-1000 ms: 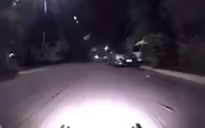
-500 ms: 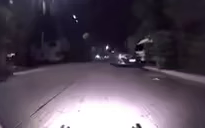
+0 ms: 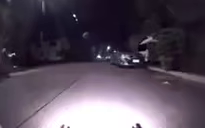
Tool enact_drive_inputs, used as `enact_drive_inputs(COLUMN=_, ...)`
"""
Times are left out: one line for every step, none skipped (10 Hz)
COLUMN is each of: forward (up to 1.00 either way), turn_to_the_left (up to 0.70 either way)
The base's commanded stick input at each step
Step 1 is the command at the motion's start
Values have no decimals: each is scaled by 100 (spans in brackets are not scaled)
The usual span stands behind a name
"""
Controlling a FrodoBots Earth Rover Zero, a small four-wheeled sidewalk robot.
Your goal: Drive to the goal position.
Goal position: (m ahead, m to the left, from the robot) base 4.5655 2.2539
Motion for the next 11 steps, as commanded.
enact_drive_inputs(forward=85, turn_to_the_left=0)
enact_drive_inputs(forward=85, turn_to_the_left=0)
enact_drive_inputs(forward=85, turn_to_the_left=0)
enact_drive_inputs(forward=85, turn_to_the_left=0)
enact_drive_inputs(forward=85, turn_to_the_left=0)
enact_drive_inputs(forward=85, turn_to_the_left=0)
enact_drive_inputs(forward=85, turn_to_the_left=0)
enact_drive_inputs(forward=85, turn_to_the_left=0)
enact_drive_inputs(forward=85, turn_to_the_left=0)
enact_drive_inputs(forward=85, turn_to_the_left=0)
enact_drive_inputs(forward=85, turn_to_the_left=0)
